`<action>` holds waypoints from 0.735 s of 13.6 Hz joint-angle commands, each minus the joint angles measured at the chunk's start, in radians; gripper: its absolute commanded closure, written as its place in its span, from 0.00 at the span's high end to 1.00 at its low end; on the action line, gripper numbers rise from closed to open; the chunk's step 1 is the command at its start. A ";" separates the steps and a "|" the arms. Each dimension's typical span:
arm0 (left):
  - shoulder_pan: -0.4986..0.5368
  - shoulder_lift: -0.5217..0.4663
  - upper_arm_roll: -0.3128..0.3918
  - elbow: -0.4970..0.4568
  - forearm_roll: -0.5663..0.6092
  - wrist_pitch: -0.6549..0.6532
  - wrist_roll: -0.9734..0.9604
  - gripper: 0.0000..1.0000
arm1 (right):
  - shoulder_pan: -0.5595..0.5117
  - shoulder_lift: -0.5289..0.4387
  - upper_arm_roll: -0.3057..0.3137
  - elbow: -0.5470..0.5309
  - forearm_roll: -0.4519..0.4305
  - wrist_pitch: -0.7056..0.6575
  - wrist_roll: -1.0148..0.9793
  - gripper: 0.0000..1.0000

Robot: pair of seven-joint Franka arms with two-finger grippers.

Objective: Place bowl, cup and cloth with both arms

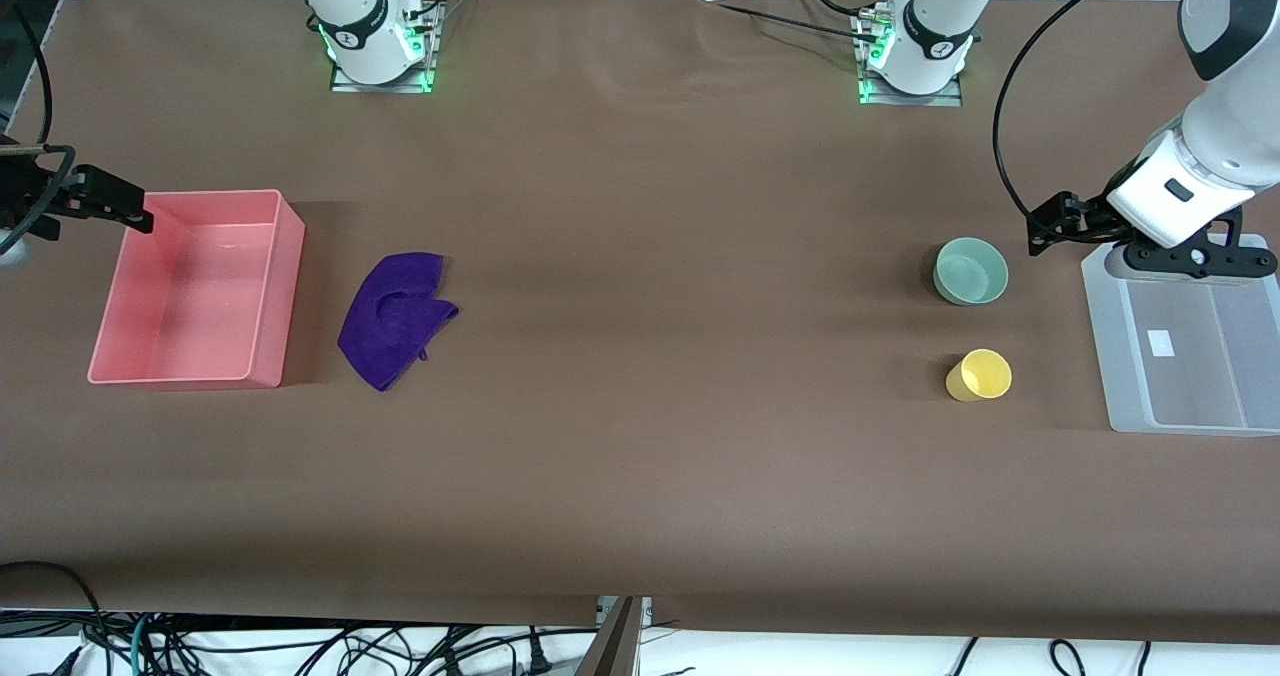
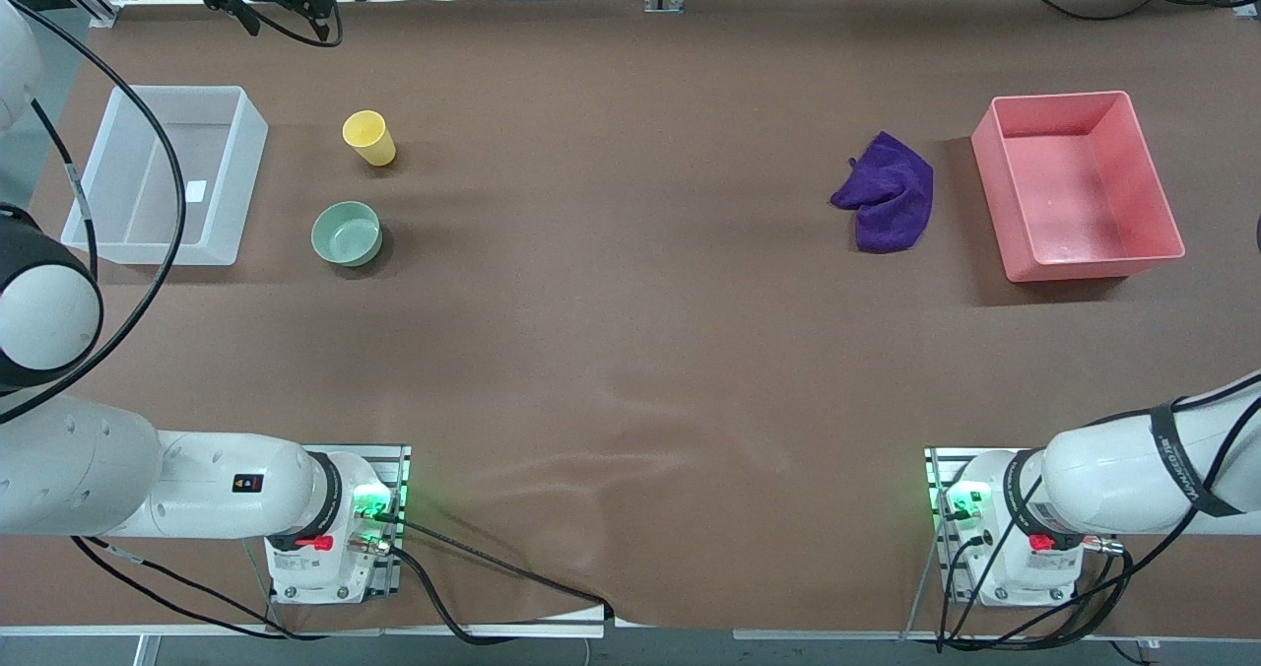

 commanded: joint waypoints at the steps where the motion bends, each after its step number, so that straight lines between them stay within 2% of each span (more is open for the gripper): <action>1: -0.010 -0.024 0.007 -0.017 -0.018 -0.001 -0.006 1.00 | 0.001 0.006 0.002 0.019 -0.014 -0.014 -0.011 1.00; 10: -0.015 -0.013 0.006 -0.018 -0.018 -0.049 0.010 1.00 | 0.001 0.006 0.000 0.019 -0.014 -0.006 -0.011 1.00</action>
